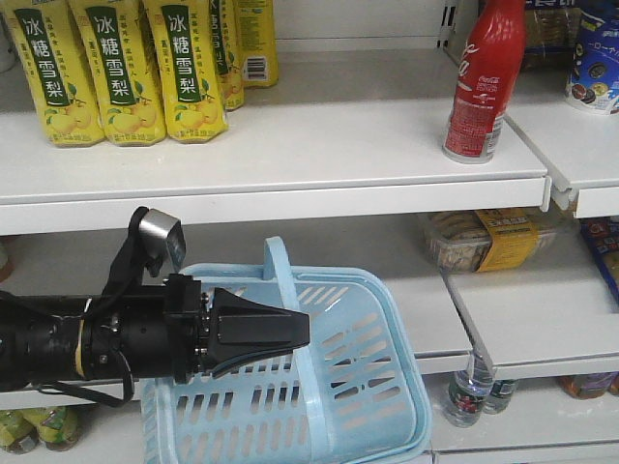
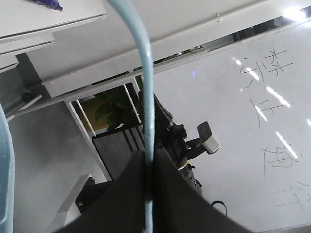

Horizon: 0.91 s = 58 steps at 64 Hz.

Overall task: Place coke in basket with both arms
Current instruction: 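Approach the red Coca-Cola bottle shelf, basket held in left gripper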

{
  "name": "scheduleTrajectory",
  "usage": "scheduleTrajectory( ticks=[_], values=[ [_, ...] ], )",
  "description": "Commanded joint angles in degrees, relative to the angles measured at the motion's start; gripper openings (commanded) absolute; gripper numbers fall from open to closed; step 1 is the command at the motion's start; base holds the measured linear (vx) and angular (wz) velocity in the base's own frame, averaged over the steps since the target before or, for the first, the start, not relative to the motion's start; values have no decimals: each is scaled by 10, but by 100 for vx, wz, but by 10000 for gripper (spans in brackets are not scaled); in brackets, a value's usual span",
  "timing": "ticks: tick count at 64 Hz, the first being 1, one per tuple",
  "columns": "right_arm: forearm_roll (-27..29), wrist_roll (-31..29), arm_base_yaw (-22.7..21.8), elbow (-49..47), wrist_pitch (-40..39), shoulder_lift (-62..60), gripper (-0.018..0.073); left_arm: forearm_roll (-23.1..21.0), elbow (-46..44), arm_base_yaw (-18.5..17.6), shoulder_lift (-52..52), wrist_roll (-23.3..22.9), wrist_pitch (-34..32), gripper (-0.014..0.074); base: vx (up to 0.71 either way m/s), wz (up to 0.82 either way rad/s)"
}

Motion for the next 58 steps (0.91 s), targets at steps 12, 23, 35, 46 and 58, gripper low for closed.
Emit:
scheduleTrajectory(
  ticks=[12,23,35,46,58],
  values=[
    [-2,-3,-4,9,-44,-8,-4,-40,-12,-3,-21,-1,-125,-6,3,0],
    [-2,-3,-4,9,-44,-8,-4,-40,-12,-3,-21,-1,-125,-6,3,0],
    [-2,-3,-4,9,-44,-8,-4,-40,-12,-3,-21,-1,-125,-6,3,0],
    [-2,-3,-4,9,-44,-8,-4,-40,-12,-3,-21,-1,-125,-6,2,2],
    [-2,-3,-4,9,-44,-8,-4,-40,-12,-3,-21,-1,-125,-6,2,5]
  ],
)
